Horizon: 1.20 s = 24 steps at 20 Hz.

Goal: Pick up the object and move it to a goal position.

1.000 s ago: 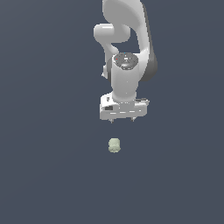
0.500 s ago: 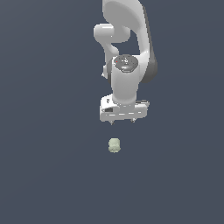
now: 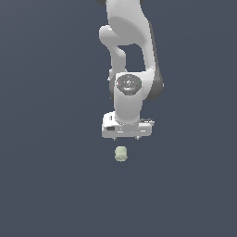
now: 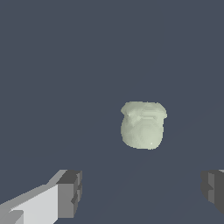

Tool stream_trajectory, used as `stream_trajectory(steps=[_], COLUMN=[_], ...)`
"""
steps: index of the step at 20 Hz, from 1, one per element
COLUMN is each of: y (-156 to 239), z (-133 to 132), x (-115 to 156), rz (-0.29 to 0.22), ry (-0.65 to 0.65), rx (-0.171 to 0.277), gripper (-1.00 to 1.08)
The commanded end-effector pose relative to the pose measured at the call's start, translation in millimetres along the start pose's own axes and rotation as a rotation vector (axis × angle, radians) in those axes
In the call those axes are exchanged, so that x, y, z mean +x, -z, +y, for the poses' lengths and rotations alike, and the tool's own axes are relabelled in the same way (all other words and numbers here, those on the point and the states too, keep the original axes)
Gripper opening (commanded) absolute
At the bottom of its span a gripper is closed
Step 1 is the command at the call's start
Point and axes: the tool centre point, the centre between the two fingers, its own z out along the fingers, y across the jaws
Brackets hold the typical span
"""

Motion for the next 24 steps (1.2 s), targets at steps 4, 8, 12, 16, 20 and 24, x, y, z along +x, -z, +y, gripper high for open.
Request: stream_trajectory(steps=[4, 8, 12, 16, 20, 24], y=[-23.4, -34.7, -40.4, -40.9, -50.3, -71.3], z=[13.1, 19.3, 22.4, 22.5, 22.6, 23.2], x=[18.0, 25.5, 29.1, 28.5, 28.4, 27.7], rz=[-0.008, -0.012, -0.013, -0.014, -0.014, -0.014], ry=[-0.037, -0.053, -0.061, -0.061, -0.061, -0.062], rx=[-0.013, -0.019, -0.022, -0.022, -0.022, -0.022], gripper=[1.0, 1.0, 1.0, 1.0, 1.0, 1.0])
